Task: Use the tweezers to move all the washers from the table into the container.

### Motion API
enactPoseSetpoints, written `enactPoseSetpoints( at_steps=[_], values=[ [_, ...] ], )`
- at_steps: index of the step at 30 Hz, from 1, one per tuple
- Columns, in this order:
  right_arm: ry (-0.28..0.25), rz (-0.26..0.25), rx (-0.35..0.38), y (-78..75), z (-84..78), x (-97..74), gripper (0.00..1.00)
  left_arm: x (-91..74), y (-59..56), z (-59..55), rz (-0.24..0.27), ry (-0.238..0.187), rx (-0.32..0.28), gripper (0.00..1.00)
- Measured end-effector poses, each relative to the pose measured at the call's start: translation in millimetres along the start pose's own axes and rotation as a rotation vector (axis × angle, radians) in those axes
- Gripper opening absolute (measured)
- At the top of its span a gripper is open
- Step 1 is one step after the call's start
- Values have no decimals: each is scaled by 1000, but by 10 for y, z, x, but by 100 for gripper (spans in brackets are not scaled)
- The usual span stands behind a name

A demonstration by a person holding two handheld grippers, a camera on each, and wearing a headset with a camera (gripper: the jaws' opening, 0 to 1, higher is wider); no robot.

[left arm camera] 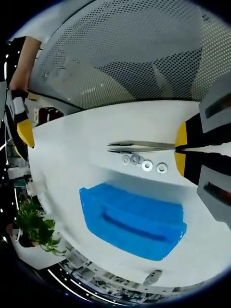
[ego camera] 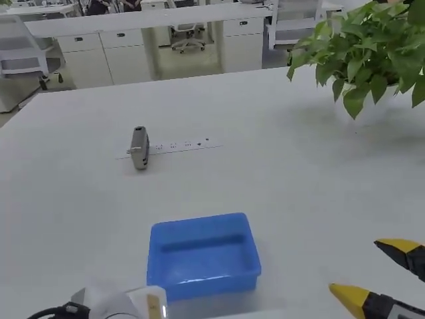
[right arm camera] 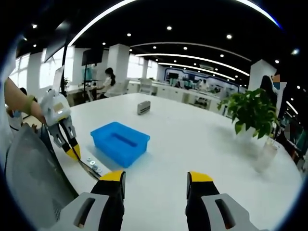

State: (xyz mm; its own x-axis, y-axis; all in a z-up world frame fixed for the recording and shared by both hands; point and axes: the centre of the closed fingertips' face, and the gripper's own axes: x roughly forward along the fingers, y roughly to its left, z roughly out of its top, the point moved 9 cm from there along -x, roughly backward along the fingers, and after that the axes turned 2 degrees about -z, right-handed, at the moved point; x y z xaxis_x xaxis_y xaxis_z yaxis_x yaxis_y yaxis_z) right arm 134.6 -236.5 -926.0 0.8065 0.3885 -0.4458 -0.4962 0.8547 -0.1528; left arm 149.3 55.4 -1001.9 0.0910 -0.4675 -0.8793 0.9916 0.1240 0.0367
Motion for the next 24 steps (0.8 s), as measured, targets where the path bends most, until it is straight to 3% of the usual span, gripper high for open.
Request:
enactPoseSetpoints(
  at_steps=[9, 15, 24],
  values=[
    [27, 18, -9, 21, -22, 17, 47, -223, -89, 89, 11, -40, 10, 0],
    [39, 32, -18, 42, -29, 28, 47, -408, -159, 208, 31, -82, 10, 0],
    [45, 53, -20, 70, -30, 36, 47, -596, -225, 385, 40, -109, 45, 0]
  ],
)
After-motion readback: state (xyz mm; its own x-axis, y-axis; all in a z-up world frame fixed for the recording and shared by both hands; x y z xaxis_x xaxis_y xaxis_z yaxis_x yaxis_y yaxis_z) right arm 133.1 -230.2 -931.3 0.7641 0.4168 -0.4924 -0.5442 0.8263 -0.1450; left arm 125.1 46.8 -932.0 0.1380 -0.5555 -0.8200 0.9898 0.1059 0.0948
